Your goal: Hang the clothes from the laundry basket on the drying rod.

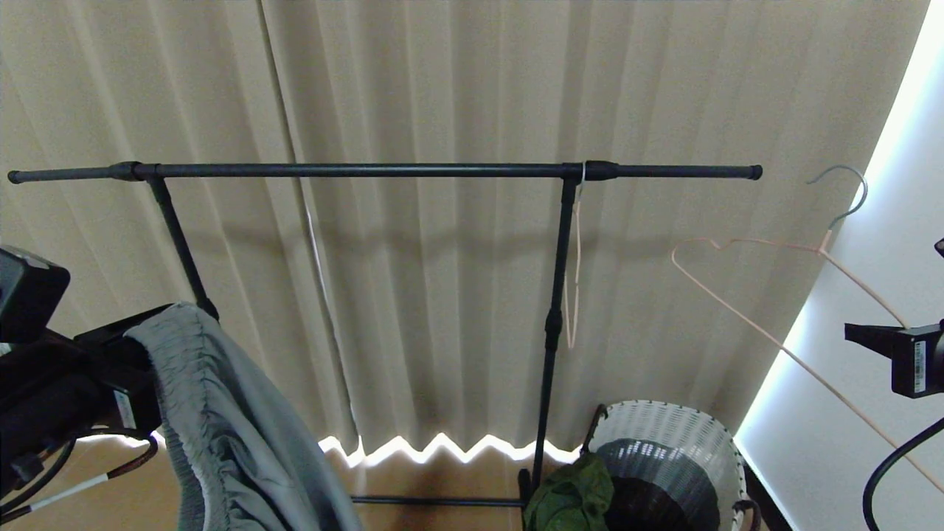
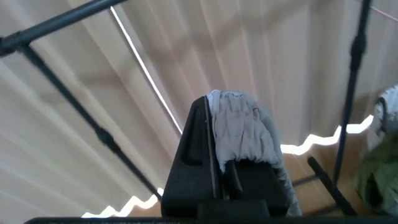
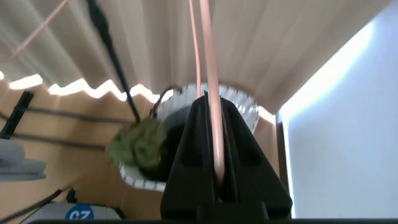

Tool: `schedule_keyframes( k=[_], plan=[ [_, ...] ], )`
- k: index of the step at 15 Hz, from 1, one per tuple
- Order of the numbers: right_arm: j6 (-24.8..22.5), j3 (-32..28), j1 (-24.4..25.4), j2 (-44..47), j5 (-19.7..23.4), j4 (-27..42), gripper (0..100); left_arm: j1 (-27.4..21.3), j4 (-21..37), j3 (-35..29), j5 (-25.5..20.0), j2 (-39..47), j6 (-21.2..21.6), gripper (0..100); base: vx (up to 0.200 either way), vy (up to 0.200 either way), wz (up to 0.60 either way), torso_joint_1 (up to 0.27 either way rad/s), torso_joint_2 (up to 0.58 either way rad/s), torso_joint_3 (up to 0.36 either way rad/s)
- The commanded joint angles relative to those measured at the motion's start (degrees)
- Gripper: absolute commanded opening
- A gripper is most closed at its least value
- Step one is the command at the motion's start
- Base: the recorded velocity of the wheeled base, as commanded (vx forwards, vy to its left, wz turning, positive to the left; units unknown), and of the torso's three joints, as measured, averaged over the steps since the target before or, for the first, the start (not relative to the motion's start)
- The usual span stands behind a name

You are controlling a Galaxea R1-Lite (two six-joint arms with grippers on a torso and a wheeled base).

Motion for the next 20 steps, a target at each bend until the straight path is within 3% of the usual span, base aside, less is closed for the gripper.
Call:
schedule_keyframes(
  k=[1, 14, 20],
  plan=[
    [0.0, 0.6, 0.0, -0.4, 0.0, -0.1, 0, 0.0, -0.2, 0.3, 0.0, 0.1, 0.0, 0, -0.200, 0.000, 0.00, 0.007, 0.01, 0.002],
    [0.0, 3.5, 0.6, -2.2, 0.2, -0.1, 0, 0.0, -0.1, 0.5, -0.1, 0.2, -0.4, 0, -0.015, 0.000, 0.00, 0.001, 0.00, 0.000],
    [0.0, 4.0, 0.6, -2.2, 0.5, -0.1, 0, -0.1, 0.0, 0.6, -0.1, 0.2, -0.3, 0, 0.000, 0.200, 0.00, 0.002, 0.00, 0.001]
  ],
)
